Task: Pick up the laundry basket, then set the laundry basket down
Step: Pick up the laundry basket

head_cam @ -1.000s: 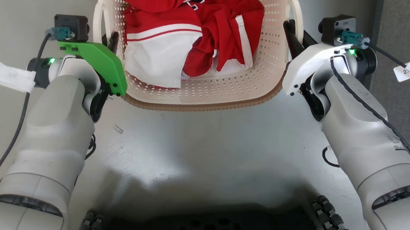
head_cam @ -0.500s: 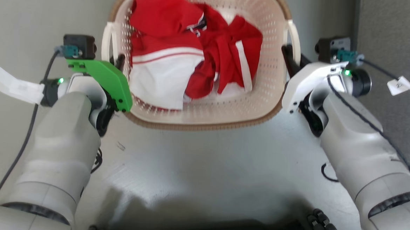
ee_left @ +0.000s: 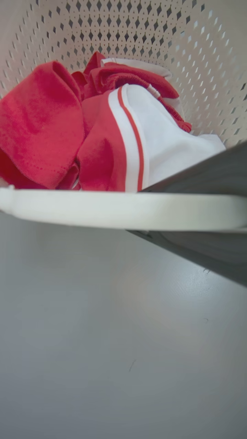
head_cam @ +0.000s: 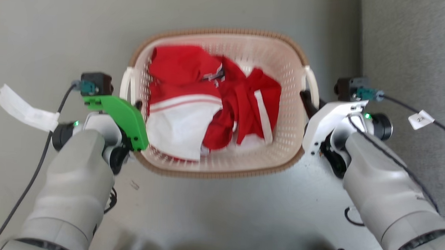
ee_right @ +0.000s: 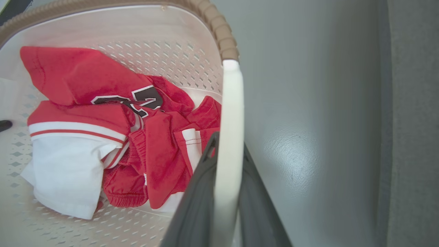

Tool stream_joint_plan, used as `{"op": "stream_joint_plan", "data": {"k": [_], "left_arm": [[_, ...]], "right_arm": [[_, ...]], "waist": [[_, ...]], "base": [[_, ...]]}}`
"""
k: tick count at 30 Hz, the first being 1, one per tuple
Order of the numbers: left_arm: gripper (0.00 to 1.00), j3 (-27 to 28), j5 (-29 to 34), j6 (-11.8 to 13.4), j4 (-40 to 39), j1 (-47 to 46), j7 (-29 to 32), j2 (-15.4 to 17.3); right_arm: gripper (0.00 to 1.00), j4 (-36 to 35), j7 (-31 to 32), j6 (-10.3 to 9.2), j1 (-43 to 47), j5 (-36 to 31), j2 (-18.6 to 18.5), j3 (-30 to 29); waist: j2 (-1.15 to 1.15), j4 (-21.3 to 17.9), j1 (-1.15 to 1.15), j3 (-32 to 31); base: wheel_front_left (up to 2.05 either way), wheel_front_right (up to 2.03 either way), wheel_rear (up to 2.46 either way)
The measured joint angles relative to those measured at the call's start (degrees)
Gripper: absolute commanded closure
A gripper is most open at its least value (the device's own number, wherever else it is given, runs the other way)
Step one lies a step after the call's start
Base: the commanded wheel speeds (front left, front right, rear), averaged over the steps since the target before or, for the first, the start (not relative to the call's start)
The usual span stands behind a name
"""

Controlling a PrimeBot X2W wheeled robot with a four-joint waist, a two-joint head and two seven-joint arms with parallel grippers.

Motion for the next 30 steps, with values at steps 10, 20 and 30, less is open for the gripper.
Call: {"op": "stream_joint_plan", "data": {"k": [10, 20, 30], "left_arm": [[1.00, -0.22, -2.48, -0.02, 1.44, 3.58, 3.46, -0.16], [1.00, -0.53, -3.46, -0.02, 2.00, 5.87, 6.30, -0.12], [1.00, -0.90, -5.60, -0.02, 3.08, 9.34, 9.35, -0.12]], "right_arm": [[1.00, -0.79, 2.64, 0.18, 4.60, 3.92, 0.32, 2.53], [1.00, -1.94, 4.70, 0.16, 7.69, 7.00, 0.20, 4.88], [1.00, -2.87, 7.22, 0.15, 11.22, 10.13, 0.02, 7.84]], "waist": [[0.00, -0.22, 0.00, -6.89], [0.00, -0.20, 0.00, -13.64], [0.00, 0.14, 0.00, -19.78]], "base": [[0.00, 0.00, 0.00], [0.00, 0.00, 0.00], [0.00, 0.00, 0.00]]}}
